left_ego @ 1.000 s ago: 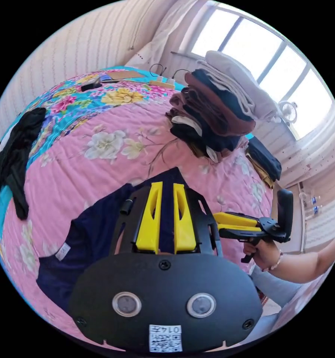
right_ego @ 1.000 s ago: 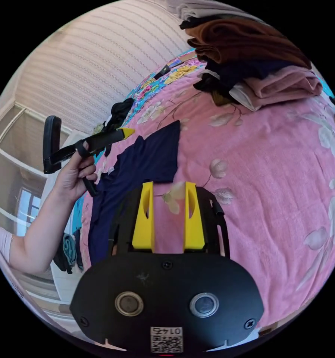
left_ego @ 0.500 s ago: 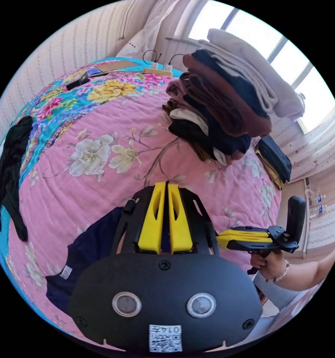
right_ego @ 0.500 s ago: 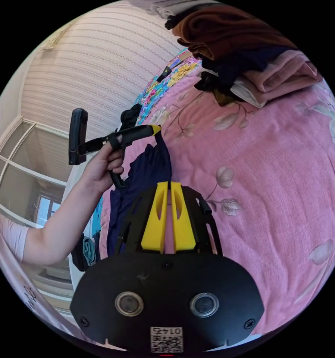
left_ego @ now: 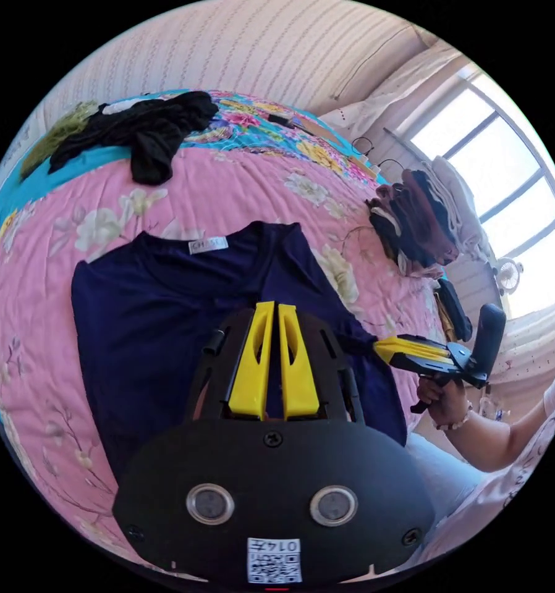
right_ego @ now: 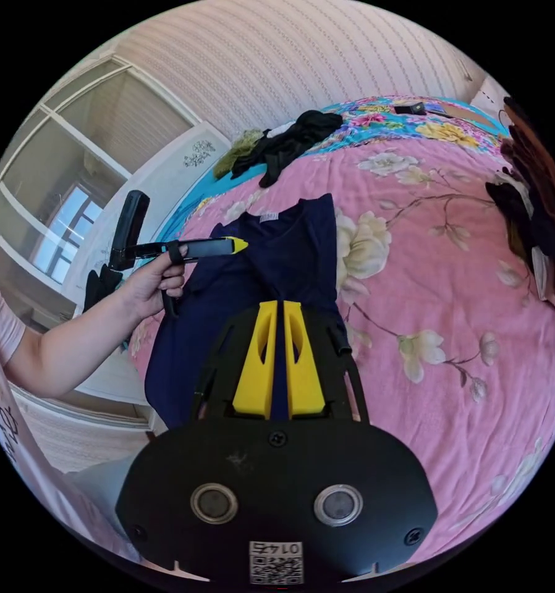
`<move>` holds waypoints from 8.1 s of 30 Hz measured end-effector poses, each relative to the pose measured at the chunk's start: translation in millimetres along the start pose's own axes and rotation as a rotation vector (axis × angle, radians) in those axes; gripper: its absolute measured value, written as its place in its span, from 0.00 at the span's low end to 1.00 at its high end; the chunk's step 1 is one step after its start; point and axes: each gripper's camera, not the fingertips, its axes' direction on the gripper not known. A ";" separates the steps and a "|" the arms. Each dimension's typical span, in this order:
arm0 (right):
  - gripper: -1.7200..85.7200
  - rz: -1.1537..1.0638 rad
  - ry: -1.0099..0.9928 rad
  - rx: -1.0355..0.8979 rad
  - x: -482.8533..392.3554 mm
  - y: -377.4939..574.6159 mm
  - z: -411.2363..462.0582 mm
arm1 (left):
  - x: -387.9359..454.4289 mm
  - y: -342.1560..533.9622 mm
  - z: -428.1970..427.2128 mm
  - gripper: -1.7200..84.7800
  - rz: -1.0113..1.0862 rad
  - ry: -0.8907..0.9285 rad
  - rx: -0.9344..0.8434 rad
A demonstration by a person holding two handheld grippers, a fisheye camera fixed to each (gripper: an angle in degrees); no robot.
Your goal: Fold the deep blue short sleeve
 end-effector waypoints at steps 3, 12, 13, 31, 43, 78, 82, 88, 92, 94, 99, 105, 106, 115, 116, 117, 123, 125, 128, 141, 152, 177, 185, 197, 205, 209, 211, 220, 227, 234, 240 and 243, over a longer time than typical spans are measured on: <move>0.04 -0.015 -0.002 -0.070 -7.0 7.6 7.2 | -16.5 10.5 -5.7 0.06 -0.050 0.002 -0.022; 0.08 -0.104 0.090 -0.039 -16.9 -27.9 -3.2 | -42.1 27.3 -70.6 0.07 -0.123 -0.106 0.121; 0.08 -0.111 0.100 -0.030 -16.4 -35.0 -3.0 | -49.1 28.3 -75.7 0.07 -0.142 -0.114 0.131; 0.04 -0.115 0.243 -0.098 8.9 -164.3 66.0 | -190.9 9.4 -126.0 0.11 -0.318 -0.155 0.110; 0.02 0.092 0.012 -0.086 97.0 -175.8 21.3 | -229.5 11.0 -139.9 0.01 -0.314 -0.011 0.055; 0.02 0.068 -0.154 0.015 57.0 140.2 -125.9 | -167.1 392.3 -260.0 0.01 -0.331 0.115 0.263; 0.02 0.009 -0.098 0.010 35.4 177.4 -131.7 | -162.2 434.6 -258.1 0.01 -0.318 0.113 0.291; 0.02 0.084 -0.092 0.045 11.6 229.9 -142.8 | -159.7 495.6 -253.0 0.01 -0.328 0.096 0.252; 0.02 0.061 0.025 -0.054 -15.9 251.3 -140.6 | -155.9 532.0 -254.0 0.01 -0.371 0.101 0.228; 0.02 0.047 0.044 -0.083 -26.2 256.6 -139.5 | -154.1 545.1 -255.0 0.01 -0.387 0.107 0.235; 0.02 0.052 0.066 -0.111 -46.3 265.6 -138.1 | -153.3 572.6 -256.2 0.01 -0.402 0.092 0.231; 0.02 0.041 0.004 -0.096 -63.8 281.2 -141.1 | -169.7 598.2 -252.8 0.01 -0.437 0.127 0.255; 0.02 0.031 0.006 -0.104 -66.3 283.7 -139.8 | -170.6 600.6 -249.9 0.01 -0.436 0.124 0.244; 0.03 0.024 0.050 -0.217 -83.2 310.6 -122.9 | -173.0 631.1 -225.4 0.01 -0.464 0.079 0.179; 0.03 0.019 0.049 -0.219 -86.1 312.2 -123.3 | -172.1 632.8 -224.4 0.01 -0.465 0.070 0.171; 0.03 0.018 0.064 -0.230 -88.9 313.3 -123.3 | -170.9 634.0 -224.2 0.01 -0.461 0.068 0.168; 0.04 -0.058 0.258 -0.150 -130.0 310.4 -135.5 | -133.0 622.0 -224.5 0.06 -0.325 0.031 0.169; 0.04 -0.153 0.255 -0.110 -154.7 306.4 -132.1 | -117.1 613.3 -211.3 0.07 -0.272 0.039 0.134; 0.06 -0.281 0.179 -0.168 -189.3 297.9 -100.3 | -98.4 599.1 -177.6 0.08 -0.206 0.039 0.045; 0.07 -0.426 0.197 -0.451 -211.2 320.9 -28.9 | -101.0 576.6 -108.6 0.01 -0.173 -0.061 -0.233; 0.13 -0.136 0.184 -0.067 -132.1 236.8 -106.1 | -149.4 538.7 -173.2 0.08 -0.209 -0.076 0.002; 0.02 0.340 -0.182 0.064 33.0 135.9 -76.3 | -251.5 417.1 -65.8 0.03 -0.394 0.082 0.125; 0.02 0.418 -0.128 0.121 19.9 147.4 -80.2 | -219.2 451.5 -73.2 0.09 -0.314 -0.045 0.212; 0.01 -0.372 0.305 -0.200 -237.2 109.0 63.8 | -19.9 572.3 54.3 0.01 0.057 0.015 0.075; 0.01 -0.334 0.301 -0.477 -242.3 68.2 130.5 | 26.8 608.1 105.0 0.01 0.184 -0.107 0.043; 0.01 -0.355 0.390 -0.440 -243.1 51.4 142.1 | 53.3 631.8 134.7 0.01 0.299 -0.199 -0.005; 0.01 -0.322 0.353 -0.437 -232.8 49.4 149.2 | 57.4 640.6 142.4 0.01 0.312 -0.192 0.043; 0.02 -0.126 0.082 -0.060 -162.5 127.2 -10.9 | 110.9 671.5 141.6 0.08 0.485 -0.216 0.260; 0.15 0.079 0.197 -0.137 -102.1 269.5 -78.4 | 162.9 672.7 192.3 0.23 0.561 -0.136 0.133; 0.09 0.223 0.035 -0.154 -63.0 311.4 -60.5 | 209.5 677.5 229.0 0.26 0.651 -0.097 0.061; 0.03 0.251 -0.222 -0.080 -40.8 303.7 -74.9 | 233.3 669.0 257.3 0.25 0.652 -0.132 0.005; 0.03 0.199 -0.288 -0.075 -38.3 298.5 -83.3 | 243.0 667.3 260.1 0.12 0.661 -0.217 0.021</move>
